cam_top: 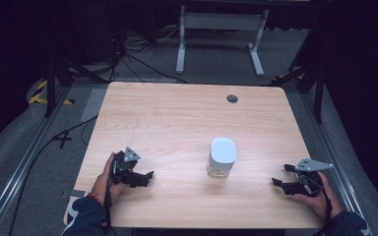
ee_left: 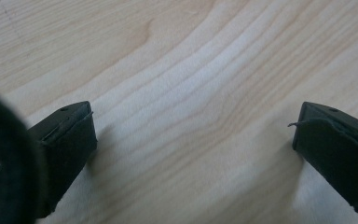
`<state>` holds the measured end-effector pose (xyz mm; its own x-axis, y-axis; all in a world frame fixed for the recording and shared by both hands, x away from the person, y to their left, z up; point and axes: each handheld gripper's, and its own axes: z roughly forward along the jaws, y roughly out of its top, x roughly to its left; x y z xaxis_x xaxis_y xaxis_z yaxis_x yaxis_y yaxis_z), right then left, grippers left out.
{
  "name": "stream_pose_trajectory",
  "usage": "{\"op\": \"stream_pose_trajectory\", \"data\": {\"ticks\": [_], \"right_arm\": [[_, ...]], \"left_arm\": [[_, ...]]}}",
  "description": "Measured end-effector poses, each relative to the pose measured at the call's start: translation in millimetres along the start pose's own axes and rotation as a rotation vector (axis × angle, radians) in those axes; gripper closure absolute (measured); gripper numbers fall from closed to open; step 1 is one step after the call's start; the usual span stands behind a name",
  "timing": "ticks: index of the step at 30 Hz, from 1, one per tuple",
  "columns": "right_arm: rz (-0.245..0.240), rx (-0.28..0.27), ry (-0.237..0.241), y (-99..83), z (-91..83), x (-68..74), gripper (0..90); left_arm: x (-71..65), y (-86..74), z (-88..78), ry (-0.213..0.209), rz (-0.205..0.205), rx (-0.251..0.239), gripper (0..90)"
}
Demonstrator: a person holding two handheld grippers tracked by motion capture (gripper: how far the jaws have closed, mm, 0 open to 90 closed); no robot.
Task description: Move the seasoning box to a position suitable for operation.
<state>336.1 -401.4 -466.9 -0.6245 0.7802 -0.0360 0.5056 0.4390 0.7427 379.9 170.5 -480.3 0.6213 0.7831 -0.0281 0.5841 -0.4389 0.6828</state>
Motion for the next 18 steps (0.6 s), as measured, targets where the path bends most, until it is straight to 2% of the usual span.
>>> {"op": "stream_pose_trajectory", "data": {"ticks": [1, 4, 11, 16, 18], "right_arm": [[0.0, 0.0, 0.0, 0.0, 0.1, -0.1, 20.4], [0.0, 0.0, 0.002, 0.2, 0.2, -0.1, 20.3], [-0.001, 0.0, 0.007, 2.0, 2.4, -0.3, 19.8], [-0.009, 0.016, 0.012, 3.6, 2.1, -1.4, 20.3], [-0.021, 0.027, 0.019, 5.1, 1.3, -2.1, 24.9]], "left_arm": [[0.8, 1.1, -0.5, -0.005, 0.011, 0.014, 0.0], [-1.2, 0.0, -0.3, 0.004, -0.005, 0.002, 0.1], [-2.4, -2.0, -1.6, 0.004, 0.002, -0.001, 0.3], [-5.2, -4.2, -3.1, -0.031, 0.042, -0.005, 0.3], [-4.7, -4.0, -3.0, -0.036, 0.052, -0.004, 0.3]]}}
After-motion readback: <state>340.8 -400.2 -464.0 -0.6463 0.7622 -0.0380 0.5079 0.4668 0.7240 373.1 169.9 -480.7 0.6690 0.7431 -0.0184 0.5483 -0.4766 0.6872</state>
